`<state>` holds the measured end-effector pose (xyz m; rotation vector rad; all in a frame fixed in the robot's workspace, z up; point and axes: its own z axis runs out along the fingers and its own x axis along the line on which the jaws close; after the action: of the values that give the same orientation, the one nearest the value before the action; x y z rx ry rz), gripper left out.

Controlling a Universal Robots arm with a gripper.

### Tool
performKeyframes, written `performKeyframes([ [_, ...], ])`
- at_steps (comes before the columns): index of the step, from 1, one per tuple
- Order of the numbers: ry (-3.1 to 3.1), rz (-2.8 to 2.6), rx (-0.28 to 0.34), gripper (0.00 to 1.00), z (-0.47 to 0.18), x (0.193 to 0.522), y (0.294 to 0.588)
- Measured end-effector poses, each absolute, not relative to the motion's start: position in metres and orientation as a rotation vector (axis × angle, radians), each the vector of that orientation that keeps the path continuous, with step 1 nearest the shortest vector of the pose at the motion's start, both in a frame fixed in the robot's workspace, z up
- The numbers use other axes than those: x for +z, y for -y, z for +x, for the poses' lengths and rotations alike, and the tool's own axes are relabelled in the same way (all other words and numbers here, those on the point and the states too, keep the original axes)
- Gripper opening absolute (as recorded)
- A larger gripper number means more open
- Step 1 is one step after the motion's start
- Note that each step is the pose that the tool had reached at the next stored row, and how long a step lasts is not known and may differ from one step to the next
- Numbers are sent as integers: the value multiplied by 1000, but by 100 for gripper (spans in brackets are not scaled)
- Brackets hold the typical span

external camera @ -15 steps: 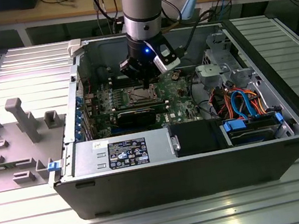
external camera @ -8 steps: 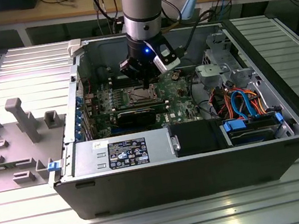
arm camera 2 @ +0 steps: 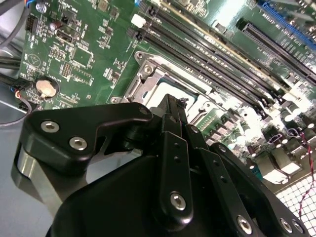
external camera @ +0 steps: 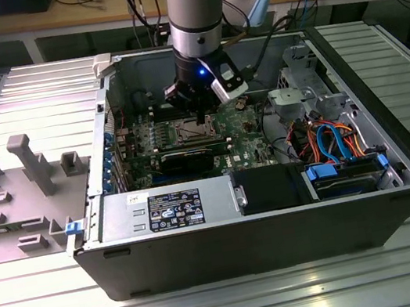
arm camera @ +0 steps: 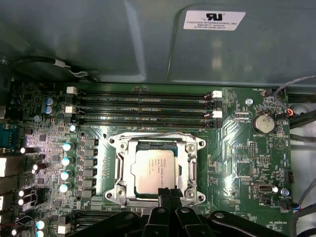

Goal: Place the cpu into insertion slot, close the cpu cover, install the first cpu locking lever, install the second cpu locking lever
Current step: 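Install the second cpu locking lever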

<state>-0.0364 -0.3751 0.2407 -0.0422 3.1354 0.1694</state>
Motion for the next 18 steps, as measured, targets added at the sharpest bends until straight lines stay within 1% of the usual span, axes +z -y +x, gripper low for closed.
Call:
performKeyframes([
  [2, -3135, -43, 172, 11, -39, 240, 376],
  [6, -3133, -43, 203, 11, -43, 240, 382],
  [8, -3130, -43, 238, 11, -44, 240, 391],
  [13, -3124, -43, 307, 11, -47, 238, 401],
  [18, -3123, -43, 316, 11, -48, 237, 403],
])
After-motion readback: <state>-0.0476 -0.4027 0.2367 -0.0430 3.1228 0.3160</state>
